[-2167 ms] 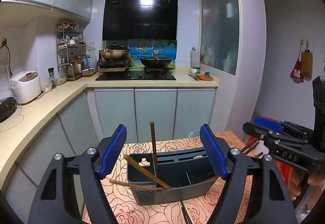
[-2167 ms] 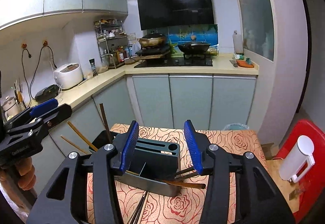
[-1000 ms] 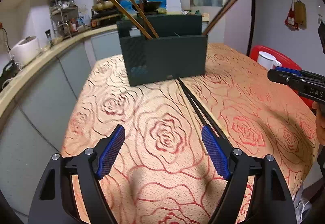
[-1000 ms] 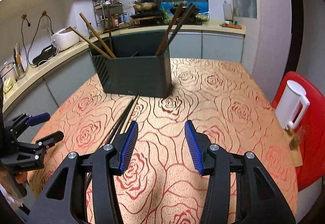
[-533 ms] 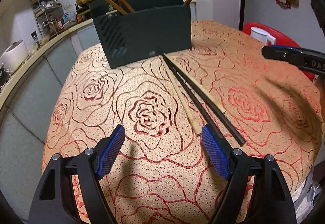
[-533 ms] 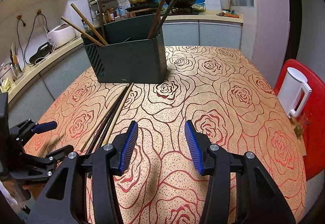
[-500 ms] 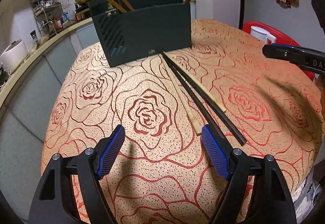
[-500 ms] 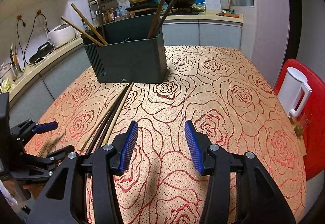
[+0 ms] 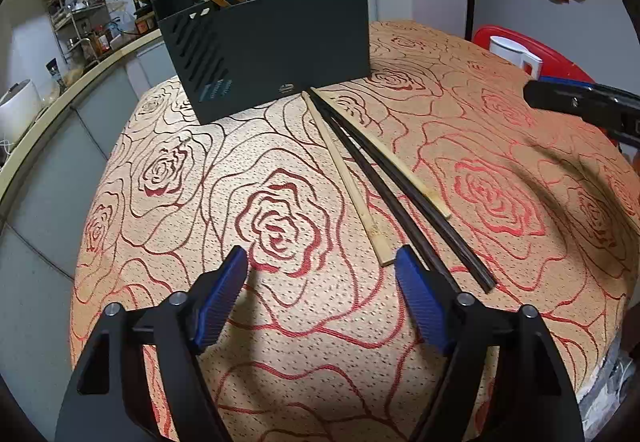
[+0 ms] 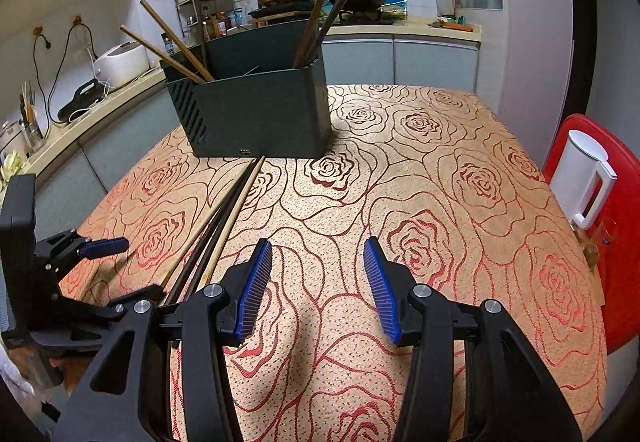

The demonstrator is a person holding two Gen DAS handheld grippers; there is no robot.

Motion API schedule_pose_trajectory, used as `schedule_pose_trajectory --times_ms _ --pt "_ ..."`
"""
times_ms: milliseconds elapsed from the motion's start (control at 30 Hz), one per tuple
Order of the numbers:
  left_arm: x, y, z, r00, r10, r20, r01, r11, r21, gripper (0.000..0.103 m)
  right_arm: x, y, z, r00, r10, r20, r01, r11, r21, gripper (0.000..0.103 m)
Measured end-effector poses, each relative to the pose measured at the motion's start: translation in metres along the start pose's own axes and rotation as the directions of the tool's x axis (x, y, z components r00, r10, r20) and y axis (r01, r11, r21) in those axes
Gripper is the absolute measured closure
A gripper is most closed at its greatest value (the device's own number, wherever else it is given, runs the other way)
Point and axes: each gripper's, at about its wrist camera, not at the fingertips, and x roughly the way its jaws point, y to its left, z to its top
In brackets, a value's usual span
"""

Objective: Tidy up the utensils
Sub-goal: 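Withdraw both open tools from the holder back to the loose chopsticks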

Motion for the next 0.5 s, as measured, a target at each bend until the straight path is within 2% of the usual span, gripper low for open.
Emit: schedule_pose_trajectory --times_ms 100,300,500 --pt "0.001 0.008 0.0 1.0 0.016 -0.005 -0.016 0.999 -0.031 0.041 0.003 0.005 -0.003 1.0 0.015 -0.016 -0.016 1.0 -0.017 0.056" --pt "0.002 0.028 -0.001 1.0 0.019 -0.023 -0.021 0.993 -0.113 0.047 0.015 0.023 -0.014 0.996 0.056 -0.073 -0.06 0.997 -0.056 0.057" --pt "0.001 0.03 -0.002 1.0 0.008 -0.018 -0.01 0.993 -0.122 0.06 0.016 0.048 -0.028 0.987 0.113 -0.111 -0.125 0.986 -0.111 0.058"
